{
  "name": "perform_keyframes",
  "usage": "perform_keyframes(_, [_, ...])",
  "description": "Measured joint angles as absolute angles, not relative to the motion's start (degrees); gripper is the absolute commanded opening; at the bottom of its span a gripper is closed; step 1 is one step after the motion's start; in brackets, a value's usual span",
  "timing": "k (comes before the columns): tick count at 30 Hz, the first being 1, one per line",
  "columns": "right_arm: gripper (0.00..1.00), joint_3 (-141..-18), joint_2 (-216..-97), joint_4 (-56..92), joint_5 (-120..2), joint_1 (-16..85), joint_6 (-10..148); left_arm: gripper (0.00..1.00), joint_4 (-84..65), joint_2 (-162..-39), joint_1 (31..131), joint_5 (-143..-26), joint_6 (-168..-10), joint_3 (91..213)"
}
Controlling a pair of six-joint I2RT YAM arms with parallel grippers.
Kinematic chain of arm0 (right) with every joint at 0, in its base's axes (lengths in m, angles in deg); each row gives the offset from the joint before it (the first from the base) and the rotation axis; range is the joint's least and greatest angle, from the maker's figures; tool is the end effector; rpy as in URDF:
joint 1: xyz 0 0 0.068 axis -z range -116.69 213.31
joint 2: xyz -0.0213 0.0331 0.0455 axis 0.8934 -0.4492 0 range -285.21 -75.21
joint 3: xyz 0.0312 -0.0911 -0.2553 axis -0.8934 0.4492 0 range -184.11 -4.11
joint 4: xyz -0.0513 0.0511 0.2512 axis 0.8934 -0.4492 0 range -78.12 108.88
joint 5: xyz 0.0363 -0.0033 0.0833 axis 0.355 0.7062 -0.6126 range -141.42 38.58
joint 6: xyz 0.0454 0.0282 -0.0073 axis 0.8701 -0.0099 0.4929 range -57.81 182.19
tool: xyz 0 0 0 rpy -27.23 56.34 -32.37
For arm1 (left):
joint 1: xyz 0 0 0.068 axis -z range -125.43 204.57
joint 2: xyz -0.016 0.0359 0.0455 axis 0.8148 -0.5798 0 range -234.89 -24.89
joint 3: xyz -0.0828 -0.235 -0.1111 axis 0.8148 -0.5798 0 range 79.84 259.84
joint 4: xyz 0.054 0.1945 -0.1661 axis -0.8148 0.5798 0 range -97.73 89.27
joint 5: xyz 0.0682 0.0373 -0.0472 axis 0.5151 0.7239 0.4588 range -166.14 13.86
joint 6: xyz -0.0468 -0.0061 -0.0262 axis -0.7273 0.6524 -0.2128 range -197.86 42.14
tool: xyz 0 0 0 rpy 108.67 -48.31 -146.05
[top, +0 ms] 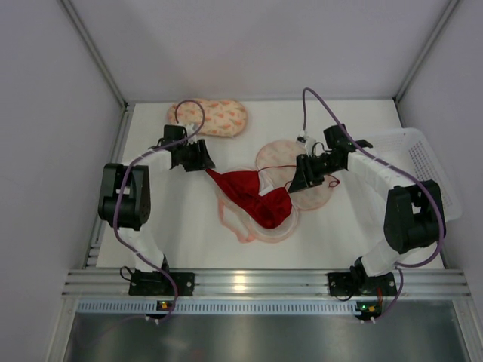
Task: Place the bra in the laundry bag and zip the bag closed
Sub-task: Adjust the bra in the laundry bag.
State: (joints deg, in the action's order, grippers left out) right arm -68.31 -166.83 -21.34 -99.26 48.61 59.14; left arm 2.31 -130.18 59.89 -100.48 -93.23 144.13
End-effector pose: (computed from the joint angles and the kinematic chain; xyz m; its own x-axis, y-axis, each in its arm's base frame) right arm 0.2930 0.1041 0.2272 -0.8697 -0.2649 -0.4165 -0.4901 0.5643 0.6644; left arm 0.3777 -0.0501 0.1698 -0.8374 -0.1647 -0.5212 0.1249 0.8706 -0.4758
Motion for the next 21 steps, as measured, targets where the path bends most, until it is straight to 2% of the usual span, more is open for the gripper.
perform_keyframes(6, [0.39,-68.42,-167.26,-21.47,-99.24,48.70,59.14,0.37,3.27,-130.18,60.94,-100.19,-93.43,141.71])
perform_keyframes(9, [0.38,-68.64,-167.29,-21.69,-99.24,48.81,59.12,0.19,3.75,-130.18,60.94,-100.26,-93.87,141.27])
perform_keyframes(11, [0.38,-68.94,-167.31,-21.78,-99.24,48.85,59.03,0.13,3.95,-130.12,60.94,-100.26,-94.28,141.23])
perform_keyframes(12, [0.38,-69.08,-167.31,-21.82,-99.24,48.85,58.95,0.04,4.06,-129.94,60.94,-100.26,-94.37,141.23])
perform_keyframes(13, [0.38,-69.10,-167.31,-21.87,-99.24,48.85,58.90,0.00,4.23,-129.49,60.94,-100.17,-94.57,141.23])
perform_keyframes(21, [0.38,-69.10,-167.31,-22.06,-99.32,48.96,58.68,0.00,4.73,-116.20,61.59,-96.70,-93.91,141.07])
